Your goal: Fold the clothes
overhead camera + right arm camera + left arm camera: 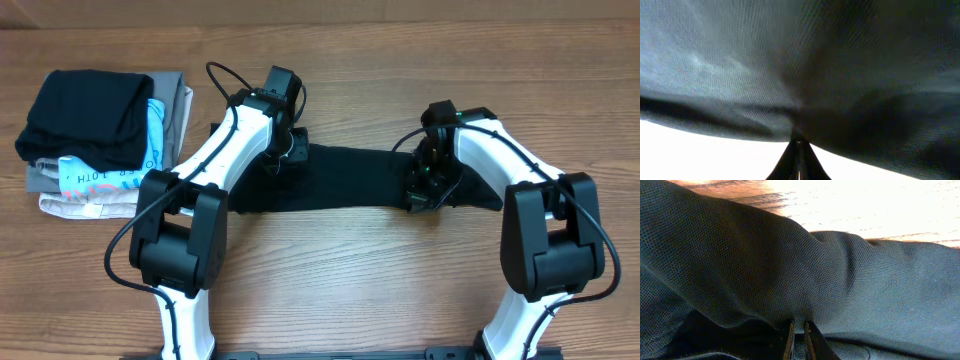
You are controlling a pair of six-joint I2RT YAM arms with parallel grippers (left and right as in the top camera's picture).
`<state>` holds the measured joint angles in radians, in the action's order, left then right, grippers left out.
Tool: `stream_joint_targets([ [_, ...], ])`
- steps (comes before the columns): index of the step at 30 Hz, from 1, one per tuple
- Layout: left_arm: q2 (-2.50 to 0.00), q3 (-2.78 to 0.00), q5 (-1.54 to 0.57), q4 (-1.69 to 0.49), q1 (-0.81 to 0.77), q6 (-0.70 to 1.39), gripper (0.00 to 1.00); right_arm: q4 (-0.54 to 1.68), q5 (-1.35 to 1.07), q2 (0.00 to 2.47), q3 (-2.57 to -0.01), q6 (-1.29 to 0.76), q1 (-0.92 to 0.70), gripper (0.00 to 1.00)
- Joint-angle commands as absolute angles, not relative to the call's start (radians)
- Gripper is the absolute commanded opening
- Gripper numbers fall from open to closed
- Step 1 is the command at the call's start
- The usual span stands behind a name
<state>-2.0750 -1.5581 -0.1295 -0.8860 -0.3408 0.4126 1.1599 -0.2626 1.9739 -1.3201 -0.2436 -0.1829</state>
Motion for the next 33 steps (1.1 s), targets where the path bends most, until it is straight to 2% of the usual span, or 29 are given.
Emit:
stream_joint_targets([
  [1,-2.057,-1.553,-0.115,-0.883,-0.341,0.396,0.12,1.156,-0.193,1.945,-1.39,-0.259,-0.176,0.04],
  [7,-2.057,-1.553,-0.097,-0.886,-0.341,0.396,0.12,1.111,-0.088,1.935,-1.464,-0.272,-0.17,0.04],
  [20,-2.057,-1.553,-0.097,-0.892,-0.341,0.388,0.11,1.049,0.144,1.939,-1.399,-0.345,-0.073,0.04],
  [30,-2.057,-1.553,-0.097,-0.898,-0.34,0.381,0.11,1.078,0.145,1.94,-1.362,-0.373,0.039,0.04],
  [33,-2.057,-1.553,-0.097,-0.902,-0.34,0.381,0.11,1.156,0.146,1.939,-1.36,-0.413,0.054,0.04],
])
